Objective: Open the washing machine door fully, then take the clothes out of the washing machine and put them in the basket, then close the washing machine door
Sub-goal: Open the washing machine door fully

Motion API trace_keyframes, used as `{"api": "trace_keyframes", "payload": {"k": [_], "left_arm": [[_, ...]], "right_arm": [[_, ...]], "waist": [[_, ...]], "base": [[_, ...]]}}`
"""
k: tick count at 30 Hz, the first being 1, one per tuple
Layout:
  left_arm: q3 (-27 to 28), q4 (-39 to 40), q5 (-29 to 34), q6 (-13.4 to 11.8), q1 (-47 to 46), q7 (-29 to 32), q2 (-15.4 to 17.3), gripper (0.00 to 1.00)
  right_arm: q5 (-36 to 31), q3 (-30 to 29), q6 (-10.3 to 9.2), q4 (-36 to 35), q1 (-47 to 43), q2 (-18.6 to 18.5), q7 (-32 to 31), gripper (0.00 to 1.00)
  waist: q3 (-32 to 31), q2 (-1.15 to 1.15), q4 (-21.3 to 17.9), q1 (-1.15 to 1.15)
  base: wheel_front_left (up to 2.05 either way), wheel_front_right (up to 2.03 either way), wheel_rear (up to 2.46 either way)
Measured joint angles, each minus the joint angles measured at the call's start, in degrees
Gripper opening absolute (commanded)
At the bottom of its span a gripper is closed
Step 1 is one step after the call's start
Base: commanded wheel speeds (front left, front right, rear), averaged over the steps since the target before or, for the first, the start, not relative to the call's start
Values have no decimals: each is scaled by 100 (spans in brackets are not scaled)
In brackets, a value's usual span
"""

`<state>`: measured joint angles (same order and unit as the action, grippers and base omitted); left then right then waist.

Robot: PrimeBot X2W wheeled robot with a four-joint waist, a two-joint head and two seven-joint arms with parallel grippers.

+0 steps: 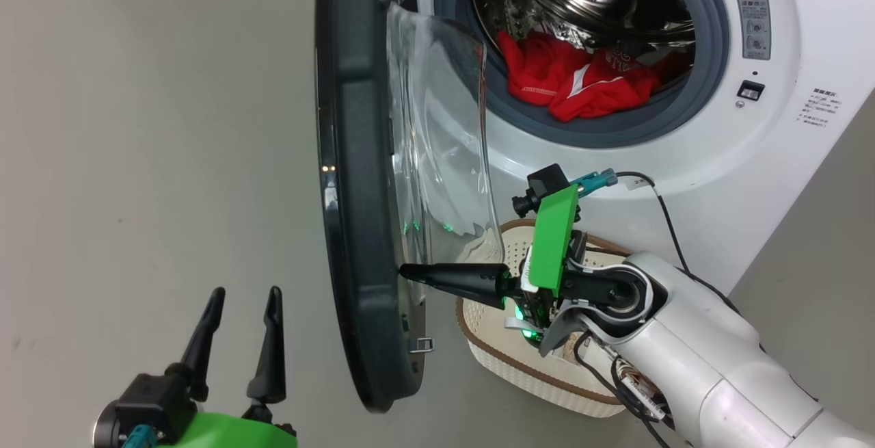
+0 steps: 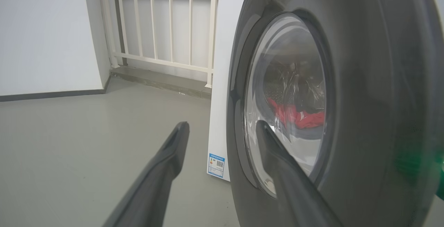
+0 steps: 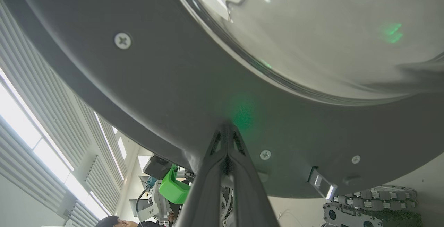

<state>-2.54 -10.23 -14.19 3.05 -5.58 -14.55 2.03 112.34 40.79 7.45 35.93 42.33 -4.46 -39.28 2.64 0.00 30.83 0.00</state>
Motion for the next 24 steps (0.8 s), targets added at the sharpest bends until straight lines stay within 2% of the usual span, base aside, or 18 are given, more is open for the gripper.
{"api": "trace_keyframes", "payload": {"k": [9, 10, 11, 12, 13, 14, 17, 20, 24], "left_arm": [[3, 14, -1, -5, 54, 0, 0, 100], [2, 4, -1, -5, 82, 0, 0, 100], [-1, -5, -1, -5, 99, 0, 0, 100], [-1, -12, -1, -7, 101, 0, 0, 100], [-1, -13, -1, -7, 101, 0, 0, 100], [-1, -24, -4, -7, 100, 0, 0, 100], [-16, -83, -9, -5, 99, 0, 0, 100], [-16, -140, -8, -4, 99, 0, 1, 100], [-11, -186, 9, 11, 98, 0, 1, 100]], "right_arm": [[92, 76, -1, 92, 26, 10, 189, 0], [54, 64, 0, 94, 26, 12, 210, 17], [-31, 45, -1, 93, 24, 19, 240, 42], [-188, 9, 0, 92, 23, 36, 310, 86], [-336, -54, 0, 71, 16, 54, 390, 86], [-510, -116, 0, 36, 7, 48, 486, 100], [-1123, -304, 0, -186, -112, -60, 1054, 100], [-1870, -481, 0, -415, -408, -266, 2068, 100], [-2778, -415, 0, -552, -834, -513, 3330, 100]], "waist": [[-40, 0, -17, 0], [-53, 0, -26, 0], [-65, 0, -35, 0], [-77, 0, -47, 0], [-88, 0, -58, 0], [-101, 0, -69, 0], [-152, 0, -100, 0], [-216, 0, -132, 0], [-305, 0, -176, 0]], "base": [[0, 0, 0], [0, 0, 0], [0, 0, 0], [0, 0, 0], [0, 0, 0], [0, 0, 0], [0, 0, 0], [0, 0, 0], [0, 0, 0]]}}
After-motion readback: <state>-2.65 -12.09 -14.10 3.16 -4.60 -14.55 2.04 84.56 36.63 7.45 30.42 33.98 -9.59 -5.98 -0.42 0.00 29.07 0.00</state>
